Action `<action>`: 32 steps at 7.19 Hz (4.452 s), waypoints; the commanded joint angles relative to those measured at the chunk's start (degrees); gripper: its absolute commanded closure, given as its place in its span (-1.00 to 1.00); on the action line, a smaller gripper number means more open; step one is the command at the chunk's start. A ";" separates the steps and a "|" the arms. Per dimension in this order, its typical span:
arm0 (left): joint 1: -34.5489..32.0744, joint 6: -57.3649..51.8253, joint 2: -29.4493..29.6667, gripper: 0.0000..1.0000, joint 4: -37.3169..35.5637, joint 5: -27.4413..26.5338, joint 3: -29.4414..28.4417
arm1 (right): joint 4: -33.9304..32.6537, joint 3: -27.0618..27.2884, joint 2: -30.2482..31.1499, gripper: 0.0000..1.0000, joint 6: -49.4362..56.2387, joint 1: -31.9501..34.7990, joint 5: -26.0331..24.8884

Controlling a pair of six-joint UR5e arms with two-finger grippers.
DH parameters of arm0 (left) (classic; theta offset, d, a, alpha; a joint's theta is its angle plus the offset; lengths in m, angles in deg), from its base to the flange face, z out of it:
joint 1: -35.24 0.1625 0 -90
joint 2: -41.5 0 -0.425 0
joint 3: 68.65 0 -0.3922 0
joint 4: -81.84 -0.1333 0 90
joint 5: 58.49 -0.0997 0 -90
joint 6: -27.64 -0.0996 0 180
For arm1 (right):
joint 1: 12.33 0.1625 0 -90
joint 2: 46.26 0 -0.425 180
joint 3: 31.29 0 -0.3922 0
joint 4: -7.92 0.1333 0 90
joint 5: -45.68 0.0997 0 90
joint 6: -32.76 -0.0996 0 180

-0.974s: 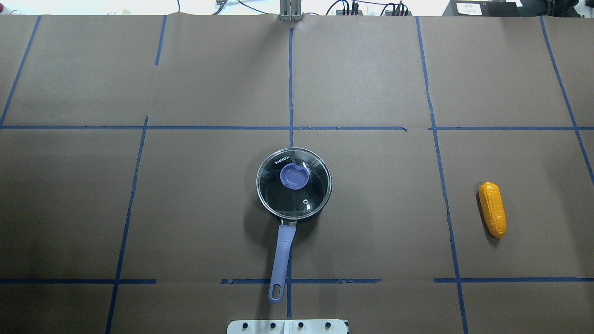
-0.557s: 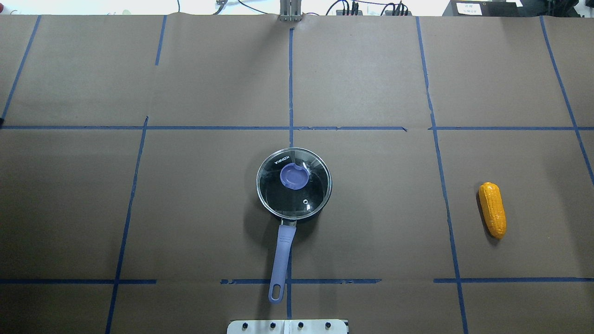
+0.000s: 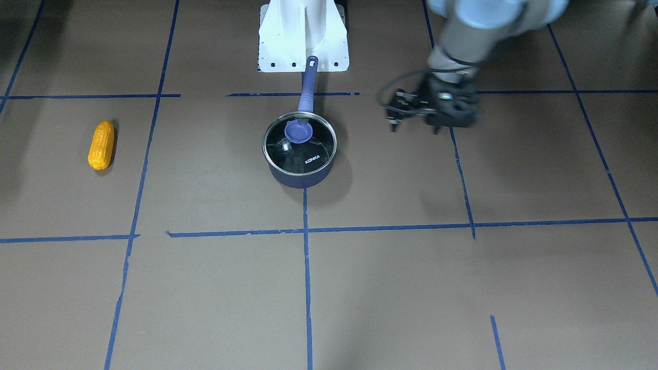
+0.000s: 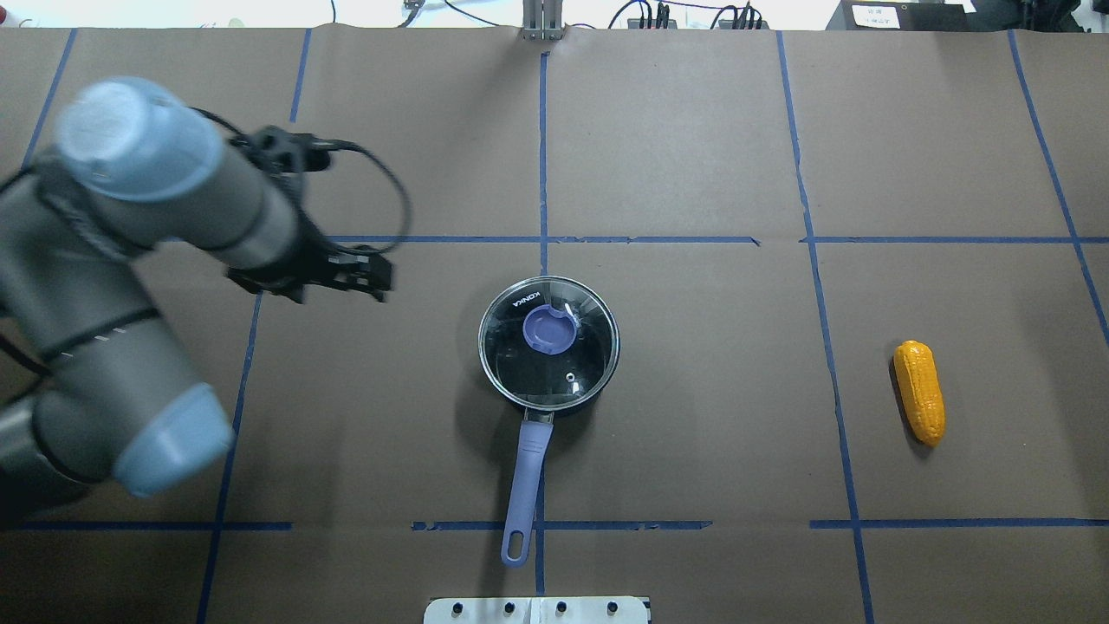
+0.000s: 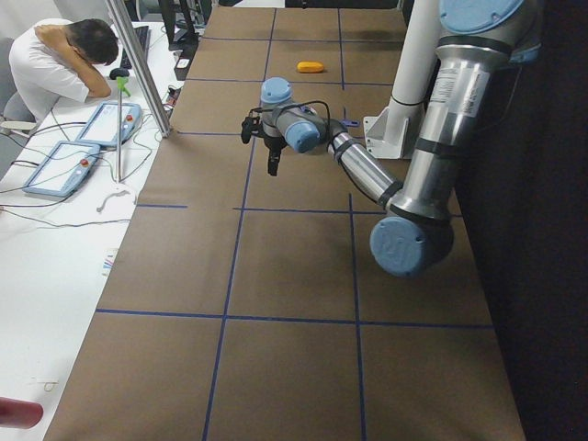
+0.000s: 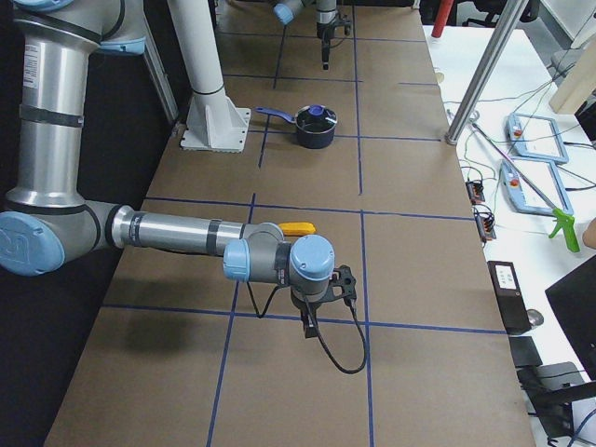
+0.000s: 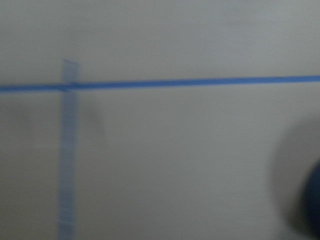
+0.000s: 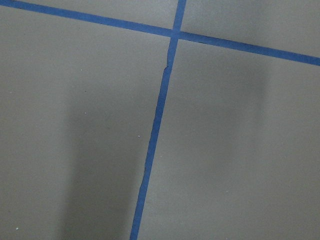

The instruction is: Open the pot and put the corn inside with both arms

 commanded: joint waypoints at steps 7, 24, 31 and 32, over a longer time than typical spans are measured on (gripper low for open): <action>8.24 10.70 25.55 -1.00 -1.20 -6.21 -25.66 | -0.09 -0.29 0.00 -1.00 -0.06 -0.28 0.00; 2.21 -5.66 1.37 0.82 -2.96 0.19 0.39 | -0.09 -0.47 0.00 -1.00 0.03 -0.28 -0.09; 3.12 -8.04 -16.29 0.82 27.14 0.39 -10.17 | -0.09 -0.47 0.00 -1.00 0.03 -0.28 -0.09; 4.28 -7.15 -15.77 0.79 27.97 0.13 -10.72 | -0.09 -0.47 0.00 -1.00 0.03 -0.28 -0.09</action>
